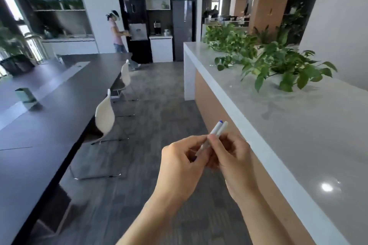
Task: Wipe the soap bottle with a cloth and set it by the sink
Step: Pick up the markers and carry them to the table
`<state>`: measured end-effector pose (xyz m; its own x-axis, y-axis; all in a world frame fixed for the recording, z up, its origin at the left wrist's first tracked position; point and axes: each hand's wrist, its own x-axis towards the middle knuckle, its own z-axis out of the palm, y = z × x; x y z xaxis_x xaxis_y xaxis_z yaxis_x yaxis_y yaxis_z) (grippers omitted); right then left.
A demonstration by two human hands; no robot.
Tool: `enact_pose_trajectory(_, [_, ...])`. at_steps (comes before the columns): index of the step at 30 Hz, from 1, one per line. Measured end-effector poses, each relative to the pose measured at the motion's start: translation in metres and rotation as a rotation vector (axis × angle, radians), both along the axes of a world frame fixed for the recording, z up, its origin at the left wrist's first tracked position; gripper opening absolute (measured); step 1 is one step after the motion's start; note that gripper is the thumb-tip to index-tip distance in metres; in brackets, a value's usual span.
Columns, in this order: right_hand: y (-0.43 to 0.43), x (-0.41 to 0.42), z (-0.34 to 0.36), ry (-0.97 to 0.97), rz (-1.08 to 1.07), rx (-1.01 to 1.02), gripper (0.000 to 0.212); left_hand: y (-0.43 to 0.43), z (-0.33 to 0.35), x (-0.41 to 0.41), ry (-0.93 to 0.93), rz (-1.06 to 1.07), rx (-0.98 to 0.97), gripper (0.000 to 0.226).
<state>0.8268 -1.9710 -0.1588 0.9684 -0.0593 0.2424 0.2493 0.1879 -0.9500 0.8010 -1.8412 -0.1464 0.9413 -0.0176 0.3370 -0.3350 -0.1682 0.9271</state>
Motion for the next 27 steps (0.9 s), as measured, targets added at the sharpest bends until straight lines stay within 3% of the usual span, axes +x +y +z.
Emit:
enact_pose_trajectory(6, [0.142,-0.02,0.0,-0.026,0.248,-0.112,0.027,0.145,0.0,-0.045,-0.017,0.153,-0.003,0.021])
enact_pose_trajectory(10, [0.242,-0.043,-0.002,-0.023,0.369,-0.157,0.03,0.255,-0.01,-0.081,-0.002,0.282,0.11,0.012])
enact_pose_trajectory(19, [0.4,-0.071,-0.015,0.004,0.344,-0.186,0.024,0.421,-0.015,-0.128,0.017,0.415,0.374,0.017])
enact_pose_trajectory(27, [0.492,-0.036,-0.041,0.068,0.353,-0.186,0.023,0.513,-0.042,-0.099,-0.021,0.534,0.49,0.024])
